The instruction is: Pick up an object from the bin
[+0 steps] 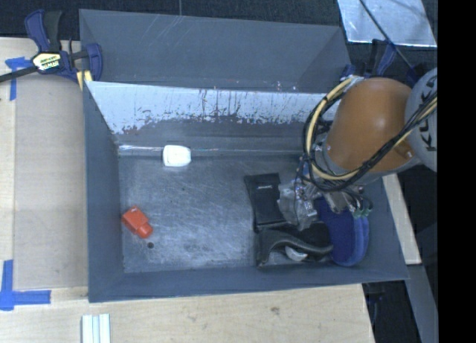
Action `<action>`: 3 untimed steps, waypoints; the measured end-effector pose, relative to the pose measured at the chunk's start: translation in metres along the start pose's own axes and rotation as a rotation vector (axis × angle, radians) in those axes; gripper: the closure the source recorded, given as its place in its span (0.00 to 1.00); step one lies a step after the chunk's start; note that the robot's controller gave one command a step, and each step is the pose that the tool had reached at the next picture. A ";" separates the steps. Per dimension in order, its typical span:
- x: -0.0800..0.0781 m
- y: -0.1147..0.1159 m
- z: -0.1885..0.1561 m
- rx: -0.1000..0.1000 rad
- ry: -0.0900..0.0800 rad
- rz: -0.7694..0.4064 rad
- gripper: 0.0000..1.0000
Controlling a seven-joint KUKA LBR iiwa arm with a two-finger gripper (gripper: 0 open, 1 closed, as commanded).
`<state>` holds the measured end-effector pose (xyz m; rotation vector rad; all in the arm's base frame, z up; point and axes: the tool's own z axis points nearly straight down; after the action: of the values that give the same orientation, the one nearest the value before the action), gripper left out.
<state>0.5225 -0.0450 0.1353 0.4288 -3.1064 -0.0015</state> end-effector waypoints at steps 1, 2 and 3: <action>-0.003 0.000 -0.004 0.003 -0.009 -0.002 0.00; -0.067 0.008 0.059 0.001 -0.010 0.033 0.00; -0.066 0.006 0.055 0.003 -0.012 0.036 1.00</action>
Offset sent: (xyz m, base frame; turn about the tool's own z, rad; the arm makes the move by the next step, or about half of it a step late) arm 0.0000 0.0000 0.0000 0.0000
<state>0.5839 -0.0210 0.0801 0.3744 -3.1256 0.0004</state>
